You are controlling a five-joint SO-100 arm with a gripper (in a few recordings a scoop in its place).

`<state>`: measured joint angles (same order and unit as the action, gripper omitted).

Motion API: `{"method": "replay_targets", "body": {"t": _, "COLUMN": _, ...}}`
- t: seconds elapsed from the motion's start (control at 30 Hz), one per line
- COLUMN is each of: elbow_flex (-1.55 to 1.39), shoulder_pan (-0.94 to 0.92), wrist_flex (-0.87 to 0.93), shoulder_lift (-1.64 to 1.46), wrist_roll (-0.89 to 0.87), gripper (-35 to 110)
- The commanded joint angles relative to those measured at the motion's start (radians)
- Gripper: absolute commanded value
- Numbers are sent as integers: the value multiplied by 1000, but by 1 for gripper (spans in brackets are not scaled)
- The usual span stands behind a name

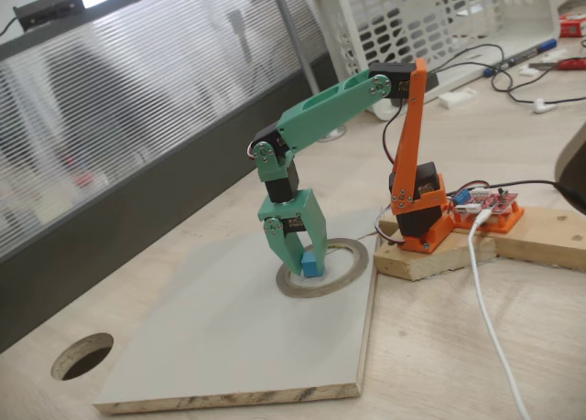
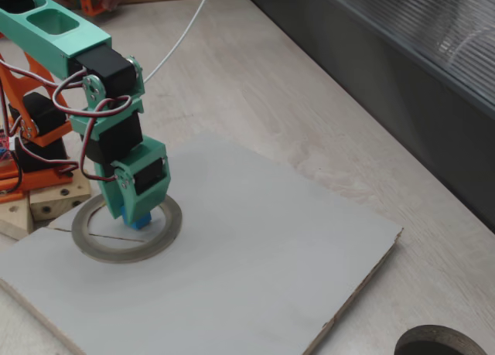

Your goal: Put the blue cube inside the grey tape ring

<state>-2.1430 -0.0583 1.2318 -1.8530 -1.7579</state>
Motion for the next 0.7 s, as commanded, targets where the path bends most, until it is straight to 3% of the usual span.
{"method": "replay_targets", "body": {"t": 0.0, "elbow_flex": 3, "shoulder_pan": -26, "wrist_flex": 12, "shoulder_lift": -23, "wrist_roll": -18, "gripper": 14}}
{"method": "replay_targets", "body": {"t": 0.33, "elbow_flex": 107, "shoulder_pan": -25, "wrist_flex": 302, "shoulder_lift": 18, "wrist_roll": -18, "gripper": 73}}
{"method": "replay_targets", "body": {"t": 0.43, "elbow_flex": 115, "shoulder_pan": -25, "wrist_flex": 353, "shoulder_lift": 87, "wrist_roll": -18, "gripper": 80}}
{"method": "replay_targets", "body": {"t": 0.67, "elbow_flex": 201, "shoulder_pan": -12, "wrist_flex": 466, "shoulder_lift": 101, "wrist_roll": -17, "gripper": 80}}
